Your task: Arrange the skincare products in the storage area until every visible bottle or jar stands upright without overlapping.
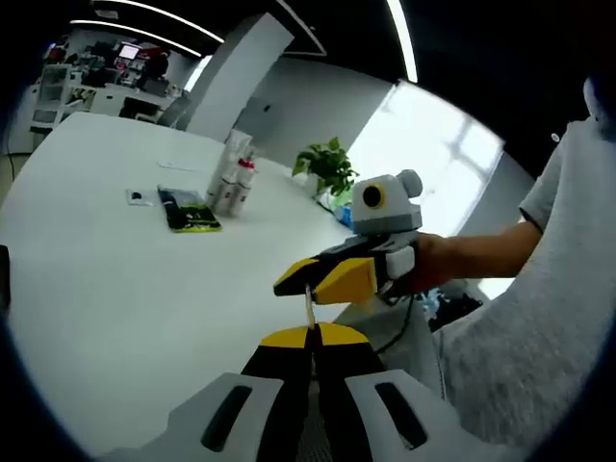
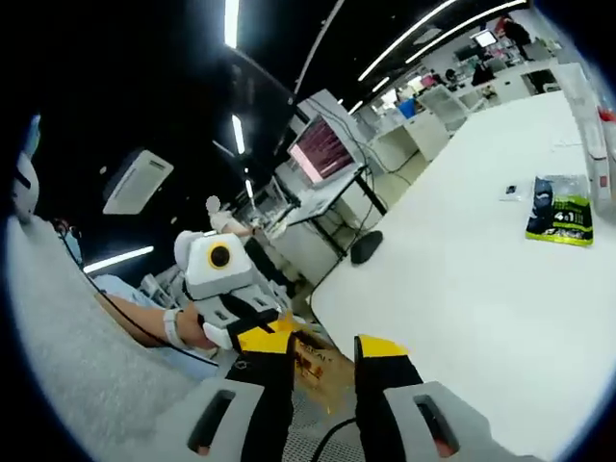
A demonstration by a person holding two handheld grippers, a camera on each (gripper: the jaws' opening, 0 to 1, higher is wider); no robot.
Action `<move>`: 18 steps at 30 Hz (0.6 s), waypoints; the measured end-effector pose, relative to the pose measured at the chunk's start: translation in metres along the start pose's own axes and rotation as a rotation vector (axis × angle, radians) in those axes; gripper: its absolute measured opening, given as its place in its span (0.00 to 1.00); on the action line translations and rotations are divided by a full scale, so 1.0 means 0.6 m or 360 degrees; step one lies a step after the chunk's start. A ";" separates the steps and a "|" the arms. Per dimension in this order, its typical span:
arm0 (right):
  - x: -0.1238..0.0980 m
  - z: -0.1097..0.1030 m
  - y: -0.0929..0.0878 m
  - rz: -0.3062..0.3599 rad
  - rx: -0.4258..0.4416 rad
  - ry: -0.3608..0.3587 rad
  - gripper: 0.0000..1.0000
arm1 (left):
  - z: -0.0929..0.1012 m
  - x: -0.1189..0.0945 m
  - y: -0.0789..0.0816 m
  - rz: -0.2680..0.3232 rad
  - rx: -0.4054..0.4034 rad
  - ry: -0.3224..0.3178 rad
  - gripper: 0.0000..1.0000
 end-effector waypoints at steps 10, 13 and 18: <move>-0.003 0.003 0.005 0.0041 -0.0018 -0.0059 0.04 | -0.003 -0.002 0.004 0.0032 -0.0065 -0.0003 0.00; -0.004 0.008 0.005 0.0062 0.0098 -0.0035 0.09 | -0.004 -0.005 0.007 0.0060 -0.0081 -0.0011 0.00; -0.003 0.006 -0.009 0.0027 0.0174 -0.0009 0.20 | -0.004 -0.010 0.014 0.0121 -0.0098 -0.0026 0.00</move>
Point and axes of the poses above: the point that each gripper's makers call its tool centre point, and the gripper's own axes: x roughly forward along the fingers, z roughly to its right, y roughly out of its top, the point moved 8 cm from there along -x, roughly backward along the fingers, and after that the axes turned 12 degrees about -y, right-handed, at the moved point
